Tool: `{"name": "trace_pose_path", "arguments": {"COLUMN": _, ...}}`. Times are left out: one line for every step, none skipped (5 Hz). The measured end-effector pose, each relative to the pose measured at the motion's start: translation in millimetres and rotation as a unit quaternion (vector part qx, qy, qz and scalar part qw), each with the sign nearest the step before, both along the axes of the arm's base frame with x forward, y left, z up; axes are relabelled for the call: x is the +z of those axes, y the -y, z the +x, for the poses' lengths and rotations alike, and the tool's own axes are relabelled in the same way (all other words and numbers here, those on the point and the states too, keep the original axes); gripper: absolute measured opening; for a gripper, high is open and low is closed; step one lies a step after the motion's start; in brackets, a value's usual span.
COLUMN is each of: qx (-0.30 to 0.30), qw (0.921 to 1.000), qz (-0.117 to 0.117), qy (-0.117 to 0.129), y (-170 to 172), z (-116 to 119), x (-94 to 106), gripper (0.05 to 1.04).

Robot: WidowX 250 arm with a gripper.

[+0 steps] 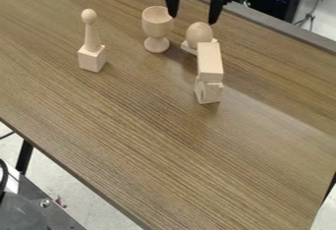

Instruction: Move the cup to the front of the table

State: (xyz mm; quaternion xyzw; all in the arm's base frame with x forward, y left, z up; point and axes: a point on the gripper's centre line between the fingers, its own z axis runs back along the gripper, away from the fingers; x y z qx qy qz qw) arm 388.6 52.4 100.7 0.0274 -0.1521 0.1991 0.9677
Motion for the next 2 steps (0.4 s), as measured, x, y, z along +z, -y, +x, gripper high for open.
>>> {"name": "trace_pose_path", "arguments": {"qx": 0.008, "qw": 0.9999, "qz": 0.007, "qy": 0.011, "y": -2.2, "z": -3.0, "x": 10.9, "gripper": 0.999}}
{"name": "trace_pose_path", "arguments": {"qx": 0.012, "qw": 0.9998, "qz": 0.012, "qy": 0.011, "y": -5.0, "z": -4.9, "x": 12.2, "gripper": 0.999}}
